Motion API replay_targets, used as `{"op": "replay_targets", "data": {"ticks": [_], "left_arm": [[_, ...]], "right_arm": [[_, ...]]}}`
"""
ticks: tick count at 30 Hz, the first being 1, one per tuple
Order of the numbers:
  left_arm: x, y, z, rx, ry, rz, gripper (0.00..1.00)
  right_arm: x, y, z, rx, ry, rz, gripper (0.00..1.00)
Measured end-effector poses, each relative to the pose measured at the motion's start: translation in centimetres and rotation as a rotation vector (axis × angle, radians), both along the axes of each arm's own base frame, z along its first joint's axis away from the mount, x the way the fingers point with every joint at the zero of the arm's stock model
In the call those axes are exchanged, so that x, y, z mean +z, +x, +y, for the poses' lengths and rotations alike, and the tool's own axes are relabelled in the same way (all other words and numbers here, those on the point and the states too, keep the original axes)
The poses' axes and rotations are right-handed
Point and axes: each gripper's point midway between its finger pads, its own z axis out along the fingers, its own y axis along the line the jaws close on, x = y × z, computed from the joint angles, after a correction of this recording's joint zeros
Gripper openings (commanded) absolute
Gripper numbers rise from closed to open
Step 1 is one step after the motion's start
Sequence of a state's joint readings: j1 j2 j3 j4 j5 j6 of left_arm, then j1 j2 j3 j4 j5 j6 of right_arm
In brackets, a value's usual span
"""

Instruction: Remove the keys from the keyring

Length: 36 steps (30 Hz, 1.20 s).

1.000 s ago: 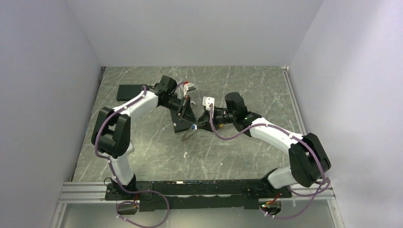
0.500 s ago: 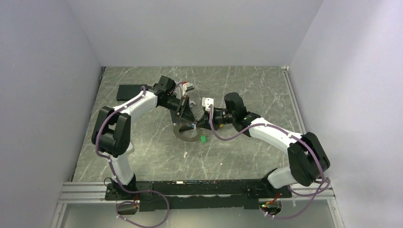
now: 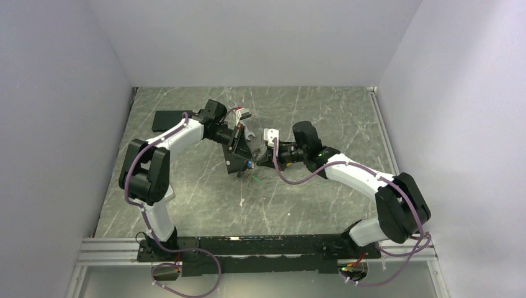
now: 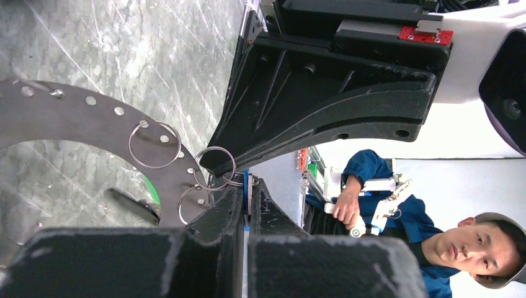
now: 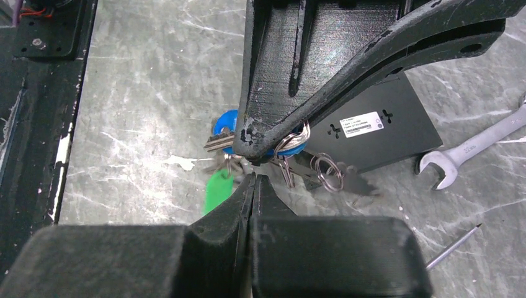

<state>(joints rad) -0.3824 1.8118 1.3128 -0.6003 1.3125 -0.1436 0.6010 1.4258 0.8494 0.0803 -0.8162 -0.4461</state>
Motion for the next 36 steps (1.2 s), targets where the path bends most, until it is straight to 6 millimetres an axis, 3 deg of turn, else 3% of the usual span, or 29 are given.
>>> {"op": "replay_targets", "data": {"ticks": [4,5,8,16,19,20,21,28,32,36], "left_arm": [[-0.1,-0.3,0.2,-0.005,0.004,0.001,0.0],[-0.2,-0.6,0.4,-0.014,0.009,0.002,0.0],[0.0,-0.8,0.6,-0.031,0.007,-0.026,0.0],[1.6,-0.2,0.7,-0.092,-0.016,-0.151,0.0],[1.1,-0.5,0.9,-0.11,-0.007,-0.145,0.0],[0.9,-0.6,1.0,-0.115,-0.004,-0.142,0.0],[0.8,-0.7,1.1,-0.119,0.002,-0.138,0.0],[0.7,-1.0,1.4,-0.137,0.029,-0.156,0.0],[0.1,-1.1,1.4,-0.148,0.064,-0.17,0.0],[-0.7,-1.6,1.1,-0.175,0.109,-0.19,0.0]], "right_arm": [[-0.2,0.0,-0.1,0.002,-0.007,-0.002,0.01],[-0.6,-0.1,-0.5,0.006,-0.024,0.001,0.13],[-1.0,-0.2,-1.0,0.007,-0.045,0.019,0.34],[0.4,2.3,-3.8,-0.048,-0.044,0.037,0.56],[1.1,3.0,-4.3,-0.071,-0.016,0.056,0.82],[1.3,3.1,-4.4,-0.074,-0.005,0.062,0.96],[1.6,3.2,-4.5,-0.076,0.007,0.069,0.99],[5.1,4.5,-5.4,-0.035,0.178,0.151,1.0],[5.4,6.5,-5.4,-0.03,0.176,0.212,1.0],[4.4,6.0,-5.9,-0.072,0.158,0.207,1.0]]}}
